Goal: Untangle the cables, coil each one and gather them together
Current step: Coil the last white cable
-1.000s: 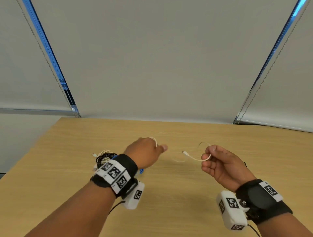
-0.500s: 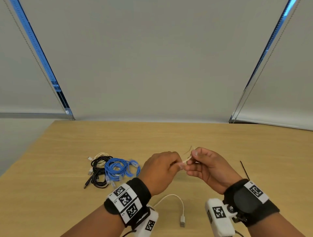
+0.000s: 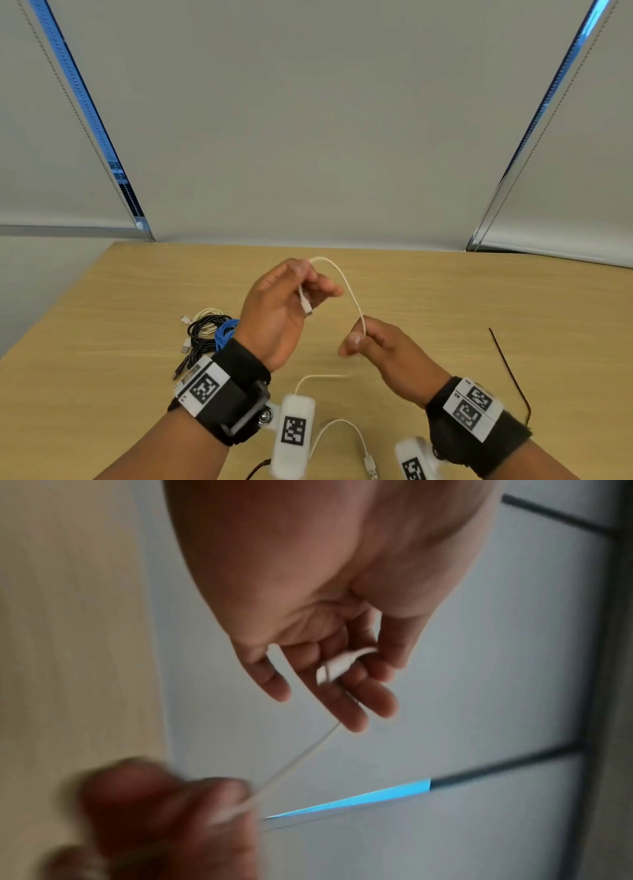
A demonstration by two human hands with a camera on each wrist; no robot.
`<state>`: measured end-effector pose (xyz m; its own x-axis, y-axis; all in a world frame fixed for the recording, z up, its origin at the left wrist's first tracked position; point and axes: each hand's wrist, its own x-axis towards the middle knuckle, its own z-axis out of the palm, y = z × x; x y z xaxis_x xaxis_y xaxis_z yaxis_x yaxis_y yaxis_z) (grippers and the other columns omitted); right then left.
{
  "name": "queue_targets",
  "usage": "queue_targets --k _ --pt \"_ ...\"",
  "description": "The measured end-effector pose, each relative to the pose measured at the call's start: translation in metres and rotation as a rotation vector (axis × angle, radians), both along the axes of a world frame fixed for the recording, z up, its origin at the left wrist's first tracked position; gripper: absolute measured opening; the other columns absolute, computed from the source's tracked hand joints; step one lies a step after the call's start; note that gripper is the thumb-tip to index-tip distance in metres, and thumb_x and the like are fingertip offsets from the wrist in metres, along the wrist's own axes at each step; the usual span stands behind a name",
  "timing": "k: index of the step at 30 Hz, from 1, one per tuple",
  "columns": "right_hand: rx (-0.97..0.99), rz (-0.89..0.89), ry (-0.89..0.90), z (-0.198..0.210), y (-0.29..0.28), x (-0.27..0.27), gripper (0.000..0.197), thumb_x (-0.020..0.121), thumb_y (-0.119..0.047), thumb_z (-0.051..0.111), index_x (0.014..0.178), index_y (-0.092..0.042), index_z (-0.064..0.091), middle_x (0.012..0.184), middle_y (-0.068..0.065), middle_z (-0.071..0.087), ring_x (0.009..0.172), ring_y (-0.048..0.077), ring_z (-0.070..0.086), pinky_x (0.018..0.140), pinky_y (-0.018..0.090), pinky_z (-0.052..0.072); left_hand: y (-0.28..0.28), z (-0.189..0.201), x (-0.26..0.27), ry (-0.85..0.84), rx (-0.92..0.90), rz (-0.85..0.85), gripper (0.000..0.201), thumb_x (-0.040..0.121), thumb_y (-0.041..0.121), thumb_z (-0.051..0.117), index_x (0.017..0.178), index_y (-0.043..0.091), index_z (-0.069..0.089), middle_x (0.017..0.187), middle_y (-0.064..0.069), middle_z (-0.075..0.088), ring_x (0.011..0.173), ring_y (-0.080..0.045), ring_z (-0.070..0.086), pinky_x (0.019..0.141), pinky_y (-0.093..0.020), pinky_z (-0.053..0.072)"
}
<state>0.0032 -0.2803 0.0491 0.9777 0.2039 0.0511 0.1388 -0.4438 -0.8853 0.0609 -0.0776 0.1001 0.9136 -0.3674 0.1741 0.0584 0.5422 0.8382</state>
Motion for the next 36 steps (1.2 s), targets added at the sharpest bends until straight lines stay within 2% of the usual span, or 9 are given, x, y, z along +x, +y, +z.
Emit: queue_targets --k 4,8,13,15,19,22,27,30,36 --pt "0.011 0.161 0.133 -0.008 0.019 -0.018 0.026 0.105 -0.036 0.043 0.092 -0.021 0.058 0.064 -0.007 0.062 0.06 0.013 0.056 0.071 0.037 0.05 0.008 0.012 0.009 0.015 -0.193 0.054 0.023 0.097 0.03 0.056 0.099 0.009 0.066 0.114 -0.018 0.073 0.116 -0.035 0.068 0.104 -0.043 0.052" --pt "-0.078 0.218 0.038 0.006 0.027 -0.026 0.023 0.104 -0.04 0.045 0.1 -0.029 0.065 0.088 -0.025 0.063 0.078 -0.005 0.058 0.068 0.009 0.044 0.008 0.003 0.011 -0.211 0.32 0.284 0.017 0.102 0.014 0.054 0.101 0.007 0.069 0.111 -0.009 0.077 0.111 -0.023 0.072 0.099 -0.029 0.053" --pt "-0.1 0.113 -0.168 0.043 0.017 -0.022 0.022 0.105 -0.034 0.047 0.101 -0.033 0.069 0.086 -0.031 0.065 0.078 -0.006 0.061 0.067 0.007 0.042 0.001 -0.019 0.0 -0.322 0.702 0.128 0.022 0.101 0.032 0.053 0.094 0.026 0.073 0.093 0.001 0.078 0.08 -0.015 0.072 0.083 -0.031 0.055" --pt "-0.082 0.058 -0.241 0.053 0.013 -0.017 0.022 0.104 -0.033 0.05 0.097 -0.035 0.07 0.092 -0.026 0.068 0.081 -0.002 0.063 0.07 0.008 0.042 -0.005 -0.023 -0.007 -0.331 0.666 0.068 0.026 0.098 0.039 0.052 0.09 0.025 0.072 0.085 0.002 0.075 0.067 -0.018 0.065 0.075 -0.033 0.052" --pt "-0.038 -0.023 -0.258 0.064 0.008 -0.01 0.024 0.102 -0.031 0.054 0.089 -0.026 0.073 0.089 -0.015 0.074 0.086 0.002 0.07 0.073 0.015 0.048 -0.01 -0.022 -0.013 -0.328 0.602 -0.046 0.031 0.1 0.038 0.049 0.083 0.02 0.068 0.07 -0.001 0.066 0.076 -0.011 0.066 0.08 -0.031 0.05" --pt "-0.03 -0.106 -0.288 0.07 0.001 -0.004 0.019 0.099 -0.026 0.062 0.082 -0.027 0.072 0.08 -0.012 0.071 0.073 0.005 0.065 0.067 0.021 0.049 -0.007 -0.017 -0.016 -0.275 0.539 -0.153 0.032 0.102 0.027 0.049 0.078 0.021 0.068 0.082 -0.019 0.067 0.1 -0.024 0.074 0.091 -0.03 0.053" --pt "0.181 -0.178 -0.274 0.076 -0.005 0.008 0.014 0.094 -0.022 0.068 0.082 -0.028 0.071 0.077 -0.012 0.068 0.058 0.0 0.055 0.057 0.012 0.042 -0.008 -0.007 -0.025 -0.128 0.309 -0.26 0.027 0.099 0.025 0.053 0.08 0.009 0.065 0.09 -0.015 0.07 0.113 -0.043 0.068 0.103 -0.04 0.049" --pt "0.189 -0.231 -0.229 0.07 -0.011 0.013 0.016 0.098 -0.023 0.063 0.086 -0.029 0.071 0.08 0.002 0.068 0.056 0.004 0.049 0.06 0.028 0.041 -0.008 0.006 -0.025 -0.054 0.106 -0.32 0.024 0.098 0.023 0.054 0.08 0.01 0.061 0.108 -0.026 0.071 0.117 -0.054 0.061 0.106 -0.046 0.047" --pt "-0.06 -0.054 -0.052 0.042 -0.013 0.009 0.019 0.104 -0.032 0.049 0.106 -0.042 0.065 0.058 -0.008 0.056 0.049 0.003 0.048 0.053 0.023 0.041 -0.018 0.02 -0.012 -0.007 0.007 -0.103 0.025 0.103 0.027 0.049 0.087 0.008 0.054 0.131 -0.028 0.064 0.125 -0.046 0.06 0.109 -0.053 0.042"
